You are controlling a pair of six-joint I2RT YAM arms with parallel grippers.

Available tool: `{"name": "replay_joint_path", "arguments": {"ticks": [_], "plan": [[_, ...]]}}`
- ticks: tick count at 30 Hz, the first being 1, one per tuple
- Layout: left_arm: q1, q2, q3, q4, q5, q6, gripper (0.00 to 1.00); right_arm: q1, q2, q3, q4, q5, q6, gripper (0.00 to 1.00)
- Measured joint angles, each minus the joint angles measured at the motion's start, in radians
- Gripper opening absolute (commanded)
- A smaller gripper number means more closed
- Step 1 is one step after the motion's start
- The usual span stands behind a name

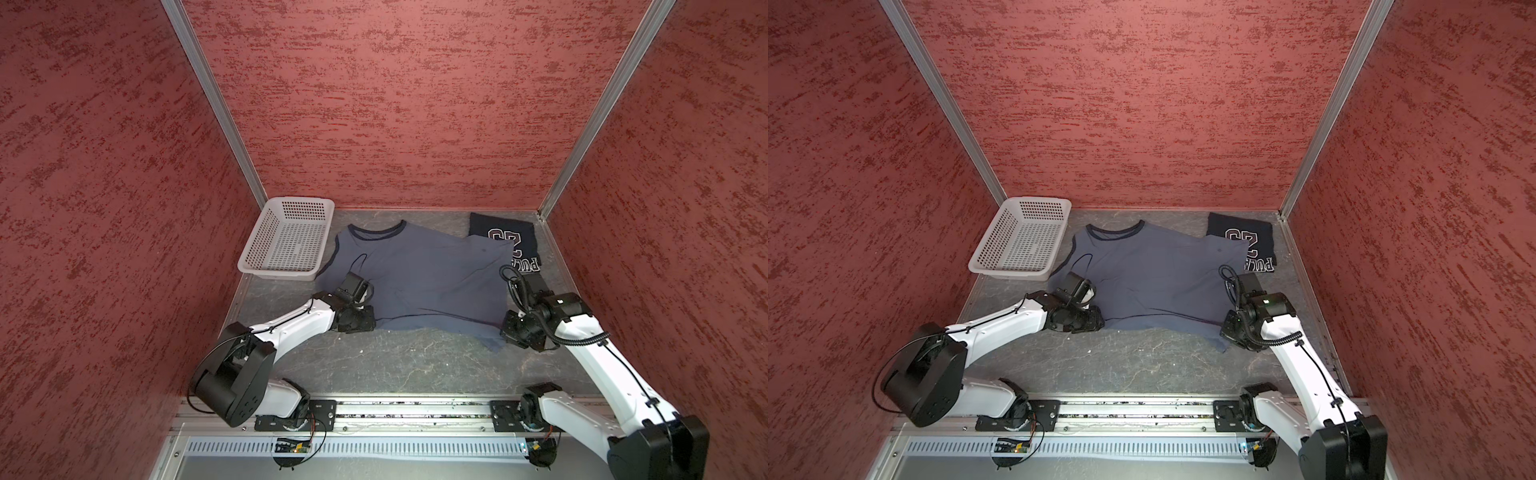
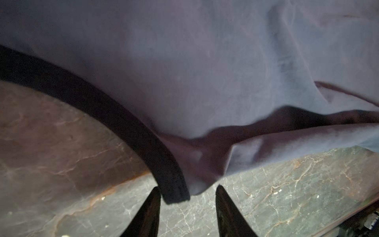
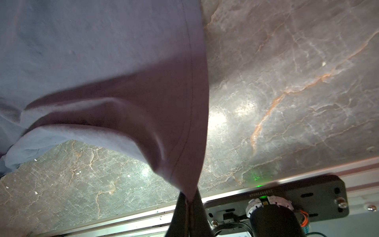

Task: Fold and stack tank tops
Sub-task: Smooth out the tank top at the center of the table.

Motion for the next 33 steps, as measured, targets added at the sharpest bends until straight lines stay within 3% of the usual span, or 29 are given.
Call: {"name": "replay_joint_path", "arguments": {"ticks": [3,15,23,33], "plan": [[0.0,0.002,0.0,0.023,-0.001,0.0,0.55,0.0,-0.011,-0.027,-0.003,-0.002,0.01,0.0],[0.0,0.054,0.0,0.077,0.012,-0.008,0.01,0.004,-0.026,-0.03,-0.021,-0.002,0.032,0.0],[0.047,-0.127,0.014,0.02,0.004,-0.013,0.0,0.106,0.047,-0.002,-0.059,-0.001,0.046,0.0],[0.093,-0.059,0.016,-0.044,-0.03,-0.035,0.0,0.257,0.146,-0.046,-0.035,-0.009,0.111,0.0]]}}
